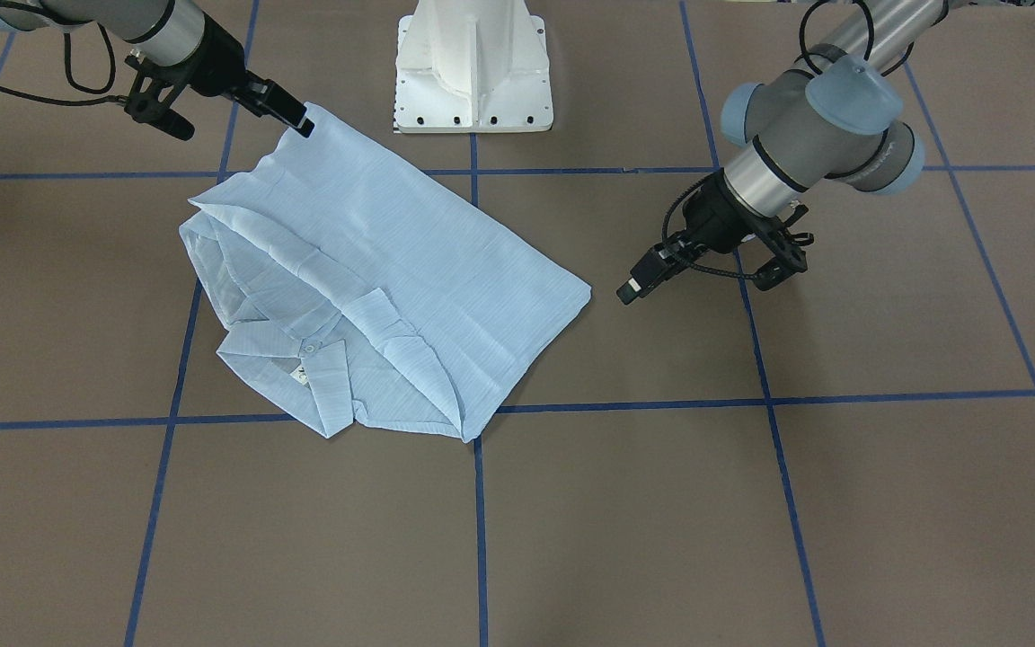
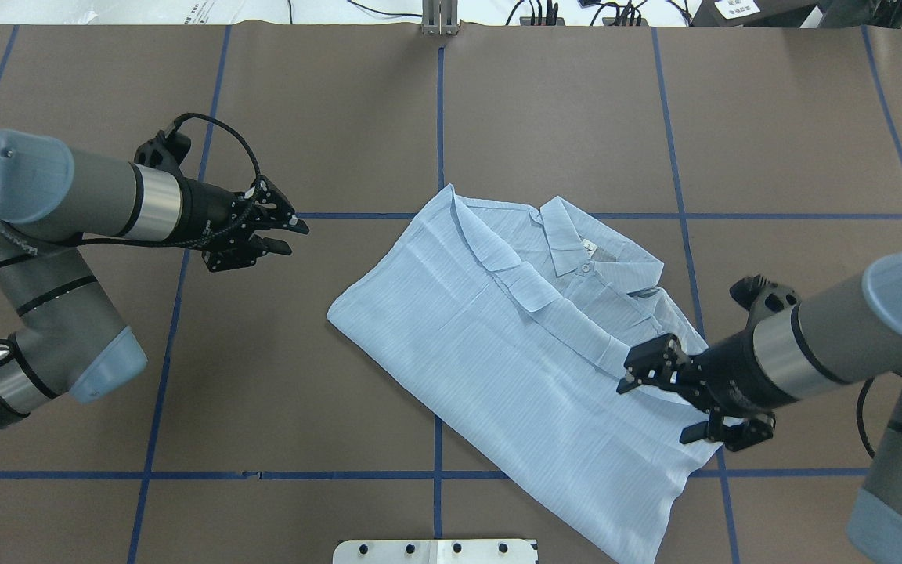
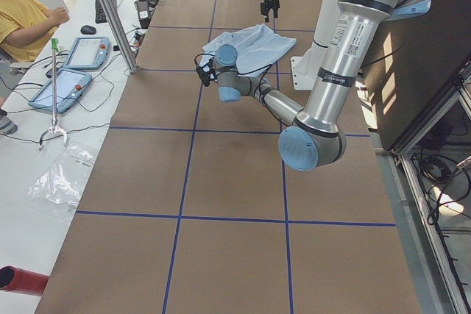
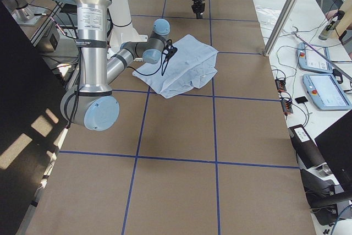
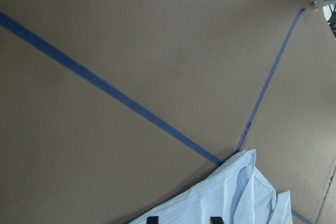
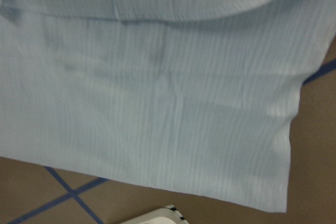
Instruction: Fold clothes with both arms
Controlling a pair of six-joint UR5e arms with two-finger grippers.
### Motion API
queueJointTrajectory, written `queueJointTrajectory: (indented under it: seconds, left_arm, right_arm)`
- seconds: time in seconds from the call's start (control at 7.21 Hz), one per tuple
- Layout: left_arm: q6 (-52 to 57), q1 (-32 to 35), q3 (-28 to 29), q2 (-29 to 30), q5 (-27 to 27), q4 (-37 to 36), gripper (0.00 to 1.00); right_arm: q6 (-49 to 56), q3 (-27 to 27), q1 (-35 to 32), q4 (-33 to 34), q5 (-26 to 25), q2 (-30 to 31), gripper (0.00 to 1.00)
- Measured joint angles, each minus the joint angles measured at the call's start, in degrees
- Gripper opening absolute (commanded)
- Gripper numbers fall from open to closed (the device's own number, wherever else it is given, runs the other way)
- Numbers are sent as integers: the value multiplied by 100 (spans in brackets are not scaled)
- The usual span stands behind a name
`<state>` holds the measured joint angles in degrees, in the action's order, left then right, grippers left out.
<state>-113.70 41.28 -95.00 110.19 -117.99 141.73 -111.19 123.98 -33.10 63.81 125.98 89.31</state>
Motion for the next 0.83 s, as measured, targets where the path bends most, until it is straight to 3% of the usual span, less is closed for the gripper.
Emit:
queueJointTrajectory:
  seconds: [0.42,0.83]
  left_arm:
    - [-492,-730,19,343,647,-910,54]
    - [-621,-959,47,532,792,-1380,57]
  right_arm:
    - [579,-464,-819,0,-91,-421,100]
    - [883,-647,-951,-6,-471,-454,100]
